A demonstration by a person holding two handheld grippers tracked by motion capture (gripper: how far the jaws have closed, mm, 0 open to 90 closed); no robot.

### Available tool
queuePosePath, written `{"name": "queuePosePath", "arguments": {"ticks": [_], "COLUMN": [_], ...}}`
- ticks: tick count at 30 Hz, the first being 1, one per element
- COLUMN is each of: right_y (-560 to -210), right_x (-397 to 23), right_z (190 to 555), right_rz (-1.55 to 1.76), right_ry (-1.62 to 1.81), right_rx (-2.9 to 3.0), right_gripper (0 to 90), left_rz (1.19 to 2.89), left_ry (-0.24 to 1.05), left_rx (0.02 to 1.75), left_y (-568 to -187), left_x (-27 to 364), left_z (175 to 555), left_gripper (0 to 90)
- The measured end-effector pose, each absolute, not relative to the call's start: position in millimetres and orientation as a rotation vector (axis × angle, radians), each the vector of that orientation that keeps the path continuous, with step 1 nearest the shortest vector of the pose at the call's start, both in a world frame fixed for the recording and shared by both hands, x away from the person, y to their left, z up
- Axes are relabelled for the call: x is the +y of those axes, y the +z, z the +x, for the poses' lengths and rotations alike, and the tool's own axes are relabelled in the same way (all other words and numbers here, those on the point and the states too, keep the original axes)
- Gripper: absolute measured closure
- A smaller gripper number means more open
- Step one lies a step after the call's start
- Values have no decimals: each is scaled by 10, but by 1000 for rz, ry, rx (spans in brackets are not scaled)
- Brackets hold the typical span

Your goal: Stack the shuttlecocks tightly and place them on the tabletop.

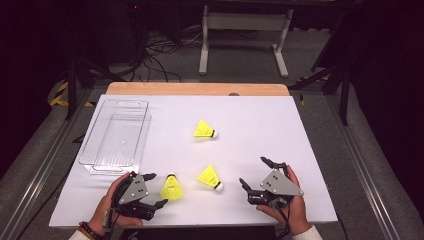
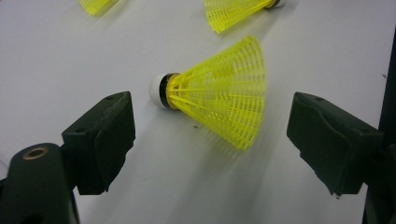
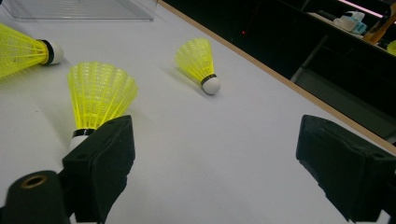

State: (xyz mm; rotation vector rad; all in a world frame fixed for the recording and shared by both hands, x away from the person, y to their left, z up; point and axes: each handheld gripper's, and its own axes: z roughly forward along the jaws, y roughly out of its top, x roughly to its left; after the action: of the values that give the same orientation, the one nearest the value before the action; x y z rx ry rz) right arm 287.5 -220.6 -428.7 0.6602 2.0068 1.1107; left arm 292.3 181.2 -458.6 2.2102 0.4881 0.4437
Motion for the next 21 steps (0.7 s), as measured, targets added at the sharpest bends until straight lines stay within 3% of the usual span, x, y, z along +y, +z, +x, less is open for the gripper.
{"name": "queuePosePath", "arguments": {"ticks": [16,21], "right_y": [-4297,-4291], "right_x": [-2201,-2193], "right_z": [2885,2865], "right_rz": [659,643], "right_ry": [1107,1104], "right_rx": [2014,2004], "right_gripper": [130,138], "left_rz": [2237,2282], "left_ry": [475,489], "left_rx": [486,463], "left_y": [-4580,-4594], "left_x": [1757,1669], "left_z": [3018,3027], "left_gripper": [273,416]}}
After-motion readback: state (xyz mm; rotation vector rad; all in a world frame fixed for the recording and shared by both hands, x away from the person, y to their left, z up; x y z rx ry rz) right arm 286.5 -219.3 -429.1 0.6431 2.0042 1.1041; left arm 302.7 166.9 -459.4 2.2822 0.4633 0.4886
